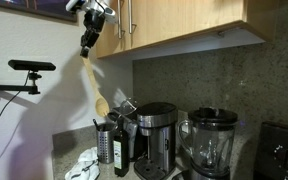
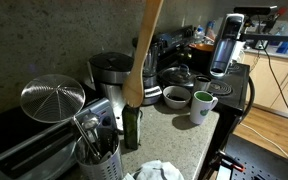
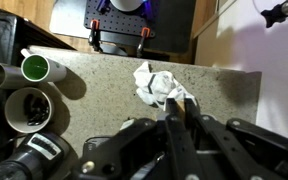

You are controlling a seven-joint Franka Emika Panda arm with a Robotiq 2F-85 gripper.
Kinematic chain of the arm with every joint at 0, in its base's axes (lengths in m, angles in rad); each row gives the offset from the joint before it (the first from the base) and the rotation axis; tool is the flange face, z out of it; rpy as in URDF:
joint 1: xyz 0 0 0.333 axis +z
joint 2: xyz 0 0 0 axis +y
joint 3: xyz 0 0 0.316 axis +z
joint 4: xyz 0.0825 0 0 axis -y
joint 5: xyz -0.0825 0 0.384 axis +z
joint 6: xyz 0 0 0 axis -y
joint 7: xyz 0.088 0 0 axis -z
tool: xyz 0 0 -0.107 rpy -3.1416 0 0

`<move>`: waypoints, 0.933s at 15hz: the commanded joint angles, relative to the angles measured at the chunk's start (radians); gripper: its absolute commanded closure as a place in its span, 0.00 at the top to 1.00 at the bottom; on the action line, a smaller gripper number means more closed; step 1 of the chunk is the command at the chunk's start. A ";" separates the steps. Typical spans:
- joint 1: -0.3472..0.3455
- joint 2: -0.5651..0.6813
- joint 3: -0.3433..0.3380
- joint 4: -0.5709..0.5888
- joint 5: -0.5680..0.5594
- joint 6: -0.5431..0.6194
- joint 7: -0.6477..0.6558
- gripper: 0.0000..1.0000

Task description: Take the wooden spoon from the utensil holder and use it to stir the contents in the white bowl then put back the spoon in the utensil holder

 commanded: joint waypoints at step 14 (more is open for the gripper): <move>-0.001 -0.039 -0.009 -0.251 0.101 0.296 -0.033 0.03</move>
